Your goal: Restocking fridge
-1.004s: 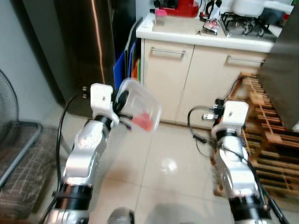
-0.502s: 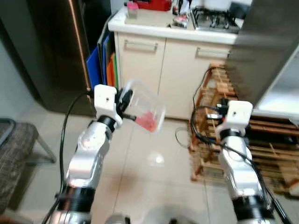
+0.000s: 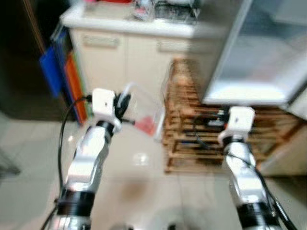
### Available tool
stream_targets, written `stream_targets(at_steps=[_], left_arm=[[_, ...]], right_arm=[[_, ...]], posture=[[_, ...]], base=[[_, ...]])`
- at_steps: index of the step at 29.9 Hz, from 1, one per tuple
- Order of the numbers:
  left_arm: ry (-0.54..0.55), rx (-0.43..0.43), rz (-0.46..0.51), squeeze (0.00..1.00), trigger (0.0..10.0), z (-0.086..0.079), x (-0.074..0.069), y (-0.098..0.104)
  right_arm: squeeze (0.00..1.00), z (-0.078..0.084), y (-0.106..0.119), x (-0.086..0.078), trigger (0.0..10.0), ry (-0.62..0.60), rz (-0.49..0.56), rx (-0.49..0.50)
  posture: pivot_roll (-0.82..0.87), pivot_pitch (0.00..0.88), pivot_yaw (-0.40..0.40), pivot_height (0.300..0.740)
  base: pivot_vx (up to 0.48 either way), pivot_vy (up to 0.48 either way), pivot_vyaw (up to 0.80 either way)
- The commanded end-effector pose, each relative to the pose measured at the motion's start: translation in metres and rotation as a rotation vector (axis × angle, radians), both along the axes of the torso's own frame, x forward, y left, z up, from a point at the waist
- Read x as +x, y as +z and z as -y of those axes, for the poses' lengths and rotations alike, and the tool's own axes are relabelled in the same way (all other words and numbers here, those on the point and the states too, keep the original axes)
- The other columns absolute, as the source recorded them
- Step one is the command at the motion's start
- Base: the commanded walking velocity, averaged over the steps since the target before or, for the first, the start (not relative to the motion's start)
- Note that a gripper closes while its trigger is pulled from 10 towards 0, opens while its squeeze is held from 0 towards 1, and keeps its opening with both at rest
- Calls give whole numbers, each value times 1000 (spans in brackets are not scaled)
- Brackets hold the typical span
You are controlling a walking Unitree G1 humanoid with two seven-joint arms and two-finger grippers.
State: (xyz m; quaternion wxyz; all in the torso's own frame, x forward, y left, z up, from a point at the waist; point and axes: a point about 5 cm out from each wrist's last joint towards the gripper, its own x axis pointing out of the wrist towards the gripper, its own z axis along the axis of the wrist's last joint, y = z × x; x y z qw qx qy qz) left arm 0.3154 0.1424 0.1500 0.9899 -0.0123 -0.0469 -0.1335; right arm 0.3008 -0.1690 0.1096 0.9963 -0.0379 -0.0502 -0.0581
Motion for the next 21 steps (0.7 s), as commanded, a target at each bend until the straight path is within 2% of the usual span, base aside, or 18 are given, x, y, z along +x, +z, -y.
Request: stream_targets(at_steps=[1,9,17,21], left_arm=[[-7,-4,27,0,10000,4,2,5],[22,-15,33,0,10000,4,5,6],[80,-42,-5,0,10000,1,6,-1],[86,-40,1,0,10000,0,8,-1]], right_arm=[[0,3,2,2,10000,-2,8,-18],[0,7,-3,-4,10000,-7,-2,-25],[0,-10,-10,-13,10000,87,-4,-5],[0,-12,-10,-12,10000,93,-9,-3]], posture=[[46,0,-17,711],[38,0,-20,711],[37,0,-23,711],[39,0,-23,711]], base=[[0,-416,0],[200,-400,0],[282,-385,0],[285,-382,0]])
